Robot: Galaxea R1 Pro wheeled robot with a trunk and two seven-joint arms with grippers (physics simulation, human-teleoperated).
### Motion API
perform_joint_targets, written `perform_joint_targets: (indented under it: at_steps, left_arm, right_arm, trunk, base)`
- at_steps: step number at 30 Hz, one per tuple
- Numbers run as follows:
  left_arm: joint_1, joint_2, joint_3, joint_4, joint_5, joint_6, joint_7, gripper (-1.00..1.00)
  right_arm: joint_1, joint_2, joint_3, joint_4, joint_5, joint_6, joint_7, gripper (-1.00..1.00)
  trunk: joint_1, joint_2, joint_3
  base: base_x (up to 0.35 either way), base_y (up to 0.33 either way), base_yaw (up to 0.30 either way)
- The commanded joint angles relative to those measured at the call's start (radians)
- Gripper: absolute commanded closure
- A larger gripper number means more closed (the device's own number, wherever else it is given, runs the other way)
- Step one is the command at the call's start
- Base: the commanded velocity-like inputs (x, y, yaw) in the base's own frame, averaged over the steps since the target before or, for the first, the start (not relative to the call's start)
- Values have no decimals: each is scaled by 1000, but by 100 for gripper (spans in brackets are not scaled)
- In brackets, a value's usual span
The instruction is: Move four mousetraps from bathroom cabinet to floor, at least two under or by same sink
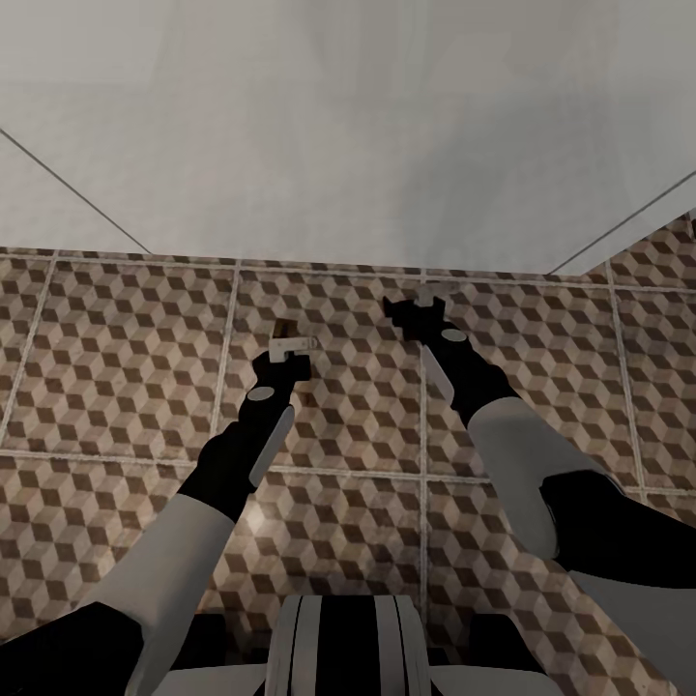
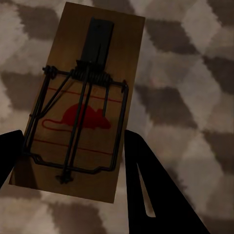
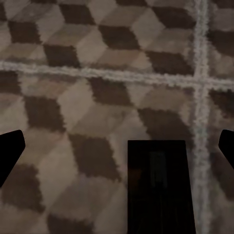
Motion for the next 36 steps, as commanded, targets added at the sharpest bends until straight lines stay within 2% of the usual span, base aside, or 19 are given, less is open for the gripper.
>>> perform_joint_targets:
  at_steps: [1, 22, 28, 36]
  left_arm:
    - [-1, 1, -3, -1, 6, 5, 10, 100]
    - [-3, -2, -3, 20, 5, 5, 7, 100]
    - [-4, -1, -2, 23, 4, 5, 7, 100]
    - [-11, 1, -2, 25, 3, 6, 7, 100]
  right_arm:
    - [0, 0, 2, 0, -3, 1, 0, -100]
    - [11, -3, 2, 0, 0, -48, 32, -100]
    - [20, -4, 2, 0, 1, -126, 34, -100]
    - [53, -5, 2, 0, 2, -158, 34, -100]
  trunk:
    - [0, 0, 0]
    - [0, 0, 0]
    - [0, 0, 0]
    - [0, 0, 0]
  base:
    - [0, 0, 0]
    - [0, 0, 0]
    - [0, 0, 0]
    - [0, 0, 0]
